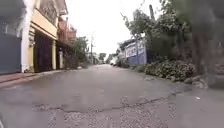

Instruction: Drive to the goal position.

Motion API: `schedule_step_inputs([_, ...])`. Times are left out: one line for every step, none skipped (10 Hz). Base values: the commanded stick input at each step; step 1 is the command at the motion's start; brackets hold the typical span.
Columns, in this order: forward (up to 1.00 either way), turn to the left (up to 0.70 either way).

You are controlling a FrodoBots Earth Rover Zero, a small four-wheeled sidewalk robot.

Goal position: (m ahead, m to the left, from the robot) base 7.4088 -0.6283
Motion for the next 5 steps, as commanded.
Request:
schedule_step_inputs([0.7, -0.16])
schedule_step_inputs([0.7, -0.04])
schedule_step_inputs([0.7, 0.0])
schedule_step_inputs([0.7, 0.0])
schedule_step_inputs([0.7, 0.0])
